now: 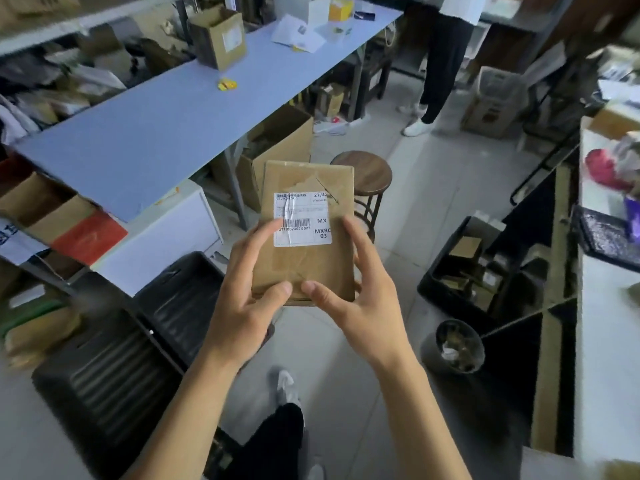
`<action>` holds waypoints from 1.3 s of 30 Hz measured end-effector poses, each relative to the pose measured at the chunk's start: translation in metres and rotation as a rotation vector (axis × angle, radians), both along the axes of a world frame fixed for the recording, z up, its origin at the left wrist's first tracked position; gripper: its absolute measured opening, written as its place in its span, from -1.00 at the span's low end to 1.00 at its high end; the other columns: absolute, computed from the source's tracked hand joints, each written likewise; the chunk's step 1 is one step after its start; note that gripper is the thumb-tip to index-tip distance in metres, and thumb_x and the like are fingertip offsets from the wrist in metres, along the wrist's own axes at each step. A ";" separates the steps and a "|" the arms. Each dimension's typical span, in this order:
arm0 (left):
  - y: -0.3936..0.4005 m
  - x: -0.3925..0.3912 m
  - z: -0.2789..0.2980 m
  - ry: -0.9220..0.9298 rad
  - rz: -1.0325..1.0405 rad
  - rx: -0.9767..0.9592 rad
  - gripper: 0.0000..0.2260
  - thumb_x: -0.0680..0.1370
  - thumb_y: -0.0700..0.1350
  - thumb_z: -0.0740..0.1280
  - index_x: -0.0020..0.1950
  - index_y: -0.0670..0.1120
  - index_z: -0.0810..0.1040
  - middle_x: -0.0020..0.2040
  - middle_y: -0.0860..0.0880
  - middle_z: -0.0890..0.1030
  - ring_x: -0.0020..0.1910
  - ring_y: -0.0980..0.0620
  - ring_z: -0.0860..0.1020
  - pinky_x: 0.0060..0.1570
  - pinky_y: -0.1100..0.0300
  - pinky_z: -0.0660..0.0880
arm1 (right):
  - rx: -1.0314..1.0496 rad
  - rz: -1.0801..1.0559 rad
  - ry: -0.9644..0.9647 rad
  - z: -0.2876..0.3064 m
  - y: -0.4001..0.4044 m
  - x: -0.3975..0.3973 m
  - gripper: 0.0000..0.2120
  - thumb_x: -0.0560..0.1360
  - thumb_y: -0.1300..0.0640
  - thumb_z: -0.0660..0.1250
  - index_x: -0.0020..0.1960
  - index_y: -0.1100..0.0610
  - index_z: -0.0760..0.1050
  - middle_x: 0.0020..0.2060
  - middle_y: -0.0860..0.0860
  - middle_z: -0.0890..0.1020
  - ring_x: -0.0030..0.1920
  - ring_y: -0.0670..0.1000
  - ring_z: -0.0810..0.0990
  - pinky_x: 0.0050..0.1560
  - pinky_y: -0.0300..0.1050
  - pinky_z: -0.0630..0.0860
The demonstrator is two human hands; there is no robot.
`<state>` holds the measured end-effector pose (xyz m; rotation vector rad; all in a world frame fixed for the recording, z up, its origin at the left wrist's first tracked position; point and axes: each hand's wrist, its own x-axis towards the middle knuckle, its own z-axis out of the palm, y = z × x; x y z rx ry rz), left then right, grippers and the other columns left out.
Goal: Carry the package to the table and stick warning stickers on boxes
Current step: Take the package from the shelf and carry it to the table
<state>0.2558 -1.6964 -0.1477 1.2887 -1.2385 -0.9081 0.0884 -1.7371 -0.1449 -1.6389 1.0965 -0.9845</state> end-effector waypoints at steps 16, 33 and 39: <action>-0.334 0.075 -0.004 0.008 0.087 0.030 -0.37 0.40 -0.26 0.25 0.45 0.15 0.36 0.48 0.01 0.38 0.49 -0.04 0.34 0.35 -0.17 0.43 | 0.035 0.004 0.000 -0.004 -0.332 0.085 -0.17 0.41 -0.06 0.51 0.55 -0.18 0.14 0.55 -0.16 0.25 0.55 -0.05 0.24 0.44 0.12 0.39; -0.634 0.173 -0.011 -0.092 0.518 0.038 -0.39 0.42 -0.23 0.26 0.43 0.20 0.34 0.43 0.07 0.33 0.35 0.41 0.34 0.12 0.52 0.43 | 0.142 0.376 0.000 -0.010 -0.696 0.215 -0.22 0.43 0.09 0.53 0.52 -0.14 0.22 0.40 -0.20 0.46 0.36 -0.14 0.48 0.31 0.02 0.53; -0.709 0.239 -0.037 -0.030 0.751 0.073 -0.38 0.39 -0.25 0.26 0.43 0.11 0.37 0.43 0.03 0.36 0.35 0.39 0.35 0.18 0.54 0.37 | 0.172 0.519 0.051 -0.041 -0.789 0.310 -0.23 0.40 0.12 0.54 0.50 -0.14 0.26 0.38 -0.26 0.46 0.34 -0.15 0.50 0.27 0.03 0.56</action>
